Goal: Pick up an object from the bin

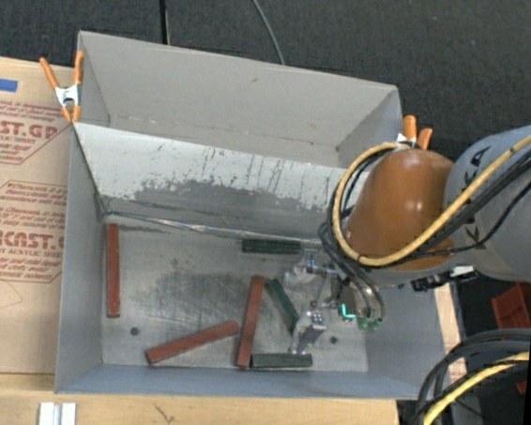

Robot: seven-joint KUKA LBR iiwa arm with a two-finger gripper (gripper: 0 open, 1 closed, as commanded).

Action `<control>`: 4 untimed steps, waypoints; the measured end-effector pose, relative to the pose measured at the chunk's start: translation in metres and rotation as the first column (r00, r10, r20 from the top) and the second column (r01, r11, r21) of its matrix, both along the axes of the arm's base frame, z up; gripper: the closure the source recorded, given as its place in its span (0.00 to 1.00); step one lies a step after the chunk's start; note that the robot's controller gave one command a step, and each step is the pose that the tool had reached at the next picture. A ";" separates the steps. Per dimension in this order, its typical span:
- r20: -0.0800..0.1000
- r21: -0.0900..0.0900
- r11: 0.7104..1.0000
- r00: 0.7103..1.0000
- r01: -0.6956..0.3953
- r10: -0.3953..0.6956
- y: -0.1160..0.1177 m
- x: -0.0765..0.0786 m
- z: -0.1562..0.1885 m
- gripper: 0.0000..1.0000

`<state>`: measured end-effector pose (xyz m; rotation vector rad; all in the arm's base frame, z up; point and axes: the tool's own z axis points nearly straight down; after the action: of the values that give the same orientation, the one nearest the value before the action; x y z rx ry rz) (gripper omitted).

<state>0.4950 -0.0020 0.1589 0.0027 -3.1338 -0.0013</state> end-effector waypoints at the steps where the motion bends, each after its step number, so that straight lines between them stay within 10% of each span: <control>1: 0.008 0.000 1.000 1.000 0.000 0.000 0.000 0.002 0.004 0.00; 2: 0.031 0.001 0.999 0.999 0.033 -0.033 -0.023 0.050 -0.081 1.00; 3: 0.011 0.000 1.000 0.999 0.031 -0.031 -0.023 0.044 -0.086 0.00; 4: 0.011 0.000 1.000 0.999 0.031 -0.031 -0.023 0.044 -0.086 0.00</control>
Offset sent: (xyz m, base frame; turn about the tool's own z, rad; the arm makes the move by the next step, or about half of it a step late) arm 0.0424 -0.0239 -0.0889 0.0323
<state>0.5390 -0.0250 0.0734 -0.0465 -3.1441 -0.0019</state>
